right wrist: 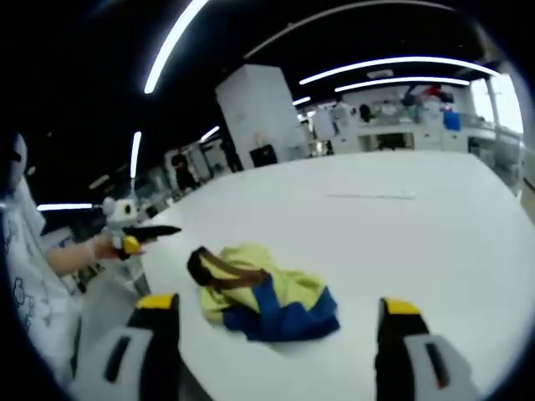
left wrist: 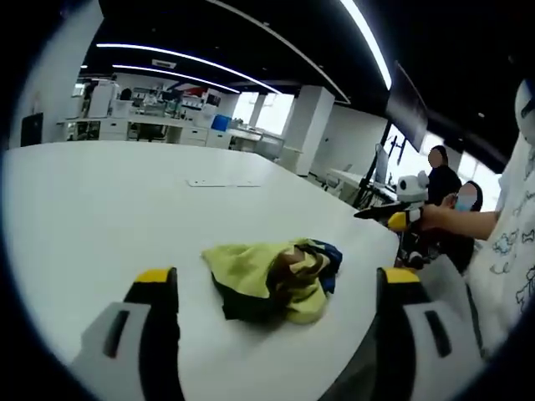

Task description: Fold the garment on the visible template until the final outline fits inside the template.

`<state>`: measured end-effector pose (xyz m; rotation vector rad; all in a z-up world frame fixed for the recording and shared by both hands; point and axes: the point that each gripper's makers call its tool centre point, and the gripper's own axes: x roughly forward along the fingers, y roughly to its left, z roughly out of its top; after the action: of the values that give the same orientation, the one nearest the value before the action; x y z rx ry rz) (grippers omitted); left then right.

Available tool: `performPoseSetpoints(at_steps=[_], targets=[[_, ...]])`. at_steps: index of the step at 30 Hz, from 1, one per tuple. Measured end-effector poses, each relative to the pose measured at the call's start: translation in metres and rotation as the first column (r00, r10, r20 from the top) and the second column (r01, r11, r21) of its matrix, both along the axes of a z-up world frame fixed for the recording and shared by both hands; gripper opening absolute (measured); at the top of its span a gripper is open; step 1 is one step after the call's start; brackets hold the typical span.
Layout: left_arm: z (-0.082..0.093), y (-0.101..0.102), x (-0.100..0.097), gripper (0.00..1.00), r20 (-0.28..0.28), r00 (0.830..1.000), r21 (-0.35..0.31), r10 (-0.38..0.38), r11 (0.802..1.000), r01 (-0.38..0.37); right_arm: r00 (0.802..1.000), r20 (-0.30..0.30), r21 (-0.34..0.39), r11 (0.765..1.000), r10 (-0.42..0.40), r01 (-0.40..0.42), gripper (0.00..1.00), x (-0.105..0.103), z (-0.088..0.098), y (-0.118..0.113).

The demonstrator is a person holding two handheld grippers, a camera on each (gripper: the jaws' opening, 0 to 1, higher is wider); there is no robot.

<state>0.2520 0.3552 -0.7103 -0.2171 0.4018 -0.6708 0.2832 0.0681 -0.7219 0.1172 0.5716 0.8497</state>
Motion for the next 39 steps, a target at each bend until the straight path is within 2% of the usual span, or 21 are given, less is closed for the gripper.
performPoseSetpoints(at_steps=[16, 22, 26, 31, 39], targets=[[-0.002, -0.006, 0.008, 0.94, 0.014, 1.0, 0.05, -0.027, 0.998, 0.026, 0.999, 0.009, -0.017, 0.999, -0.04, 0.04, 0.97, 0.003, -0.004, -0.011], [-0.003, -0.008, 0.009, 0.91, 0.022, 0.999, 0.059, -0.039, 0.998, 0.037, 0.999, 0.025, -0.021, 0.999, -0.045, 0.045, 0.93, 0.003, 0.0, -0.014], [-0.011, -0.01, 0.01, 0.87, 0.012, 0.999, 0.077, -0.05, 0.996, 0.049, 0.998, 0.032, -0.02, 0.999, -0.049, 0.05, 0.86, 0.003, 0.001, -0.015], [-0.024, -0.013, 0.013, 0.82, -0.003, 0.998, 0.104, -0.062, 0.993, 0.062, 0.999, 0.032, -0.039, 0.999, -0.026, 0.028, 0.81, 0.001, -0.003, -0.006], [-0.025, -0.025, 0.011, 0.77, -0.011, 0.998, 0.109, -0.068, 0.992, 0.069, 1.0, 0.022, -0.035, 0.999, -0.014, 0.015, 0.77, 0.005, -0.006, 0.001]])
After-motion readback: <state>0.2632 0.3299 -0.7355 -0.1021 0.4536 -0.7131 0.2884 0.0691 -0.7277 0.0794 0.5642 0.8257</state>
